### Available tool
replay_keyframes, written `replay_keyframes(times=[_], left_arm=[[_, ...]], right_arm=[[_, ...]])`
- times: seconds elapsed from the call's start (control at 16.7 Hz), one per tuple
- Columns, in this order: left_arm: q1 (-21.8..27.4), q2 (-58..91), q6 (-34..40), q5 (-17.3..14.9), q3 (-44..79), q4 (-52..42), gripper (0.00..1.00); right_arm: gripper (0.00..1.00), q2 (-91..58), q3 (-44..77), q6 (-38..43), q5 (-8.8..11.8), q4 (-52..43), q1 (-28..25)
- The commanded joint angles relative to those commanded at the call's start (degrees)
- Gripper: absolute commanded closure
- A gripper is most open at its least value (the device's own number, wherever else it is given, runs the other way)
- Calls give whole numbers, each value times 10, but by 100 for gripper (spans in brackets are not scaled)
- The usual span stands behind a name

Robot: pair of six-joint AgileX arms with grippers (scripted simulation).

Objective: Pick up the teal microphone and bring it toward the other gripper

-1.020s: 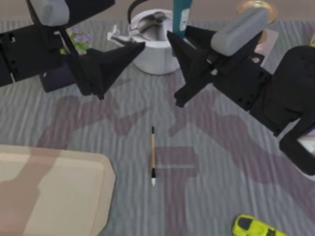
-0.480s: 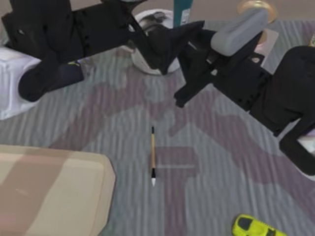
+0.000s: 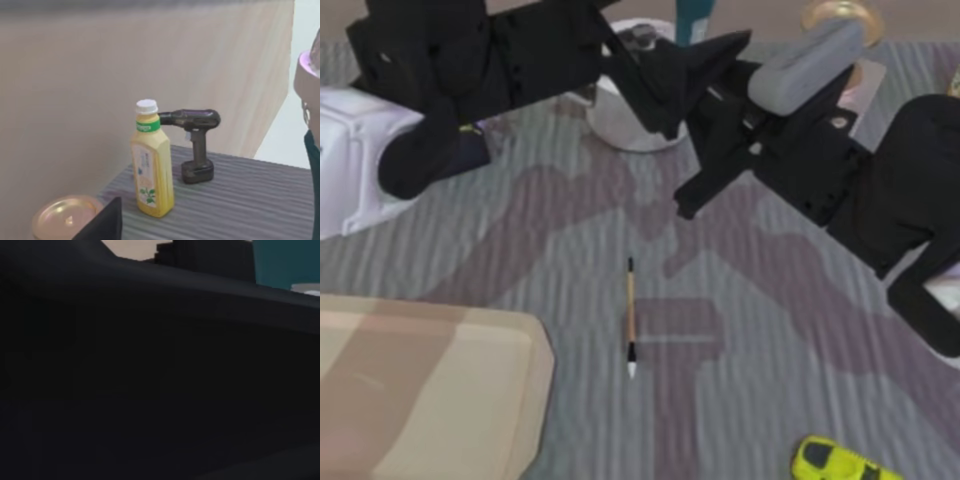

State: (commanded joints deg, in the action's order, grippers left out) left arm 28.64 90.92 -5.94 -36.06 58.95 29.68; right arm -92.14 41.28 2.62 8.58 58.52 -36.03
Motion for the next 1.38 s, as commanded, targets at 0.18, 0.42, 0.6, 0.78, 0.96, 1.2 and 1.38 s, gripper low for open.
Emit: replay_keyframes(times=[0.18, 0.42, 0.6, 0.78, 0.96, 1.2, 1.38], left_arm=[[0, 0, 0, 0, 0, 0, 38], [0, 0, 0, 0, 0, 0, 68], [0, 0, 0, 0, 0, 0, 90], [0, 0, 0, 0, 0, 0, 100], [0, 0, 0, 0, 0, 0, 100], [0, 0, 0, 0, 0, 0, 100], [0, 0, 0, 0, 0, 0, 100]], right_arm=[[100, 0, 0, 0, 0, 0, 0], [100, 0, 0, 0, 0, 0, 0], [100, 0, 0, 0, 0, 0, 0], [100, 0, 0, 0, 0, 0, 0], [100, 0, 0, 0, 0, 0, 0], [100, 0, 0, 0, 0, 0, 0], [77, 0, 0, 0, 0, 0, 0]])
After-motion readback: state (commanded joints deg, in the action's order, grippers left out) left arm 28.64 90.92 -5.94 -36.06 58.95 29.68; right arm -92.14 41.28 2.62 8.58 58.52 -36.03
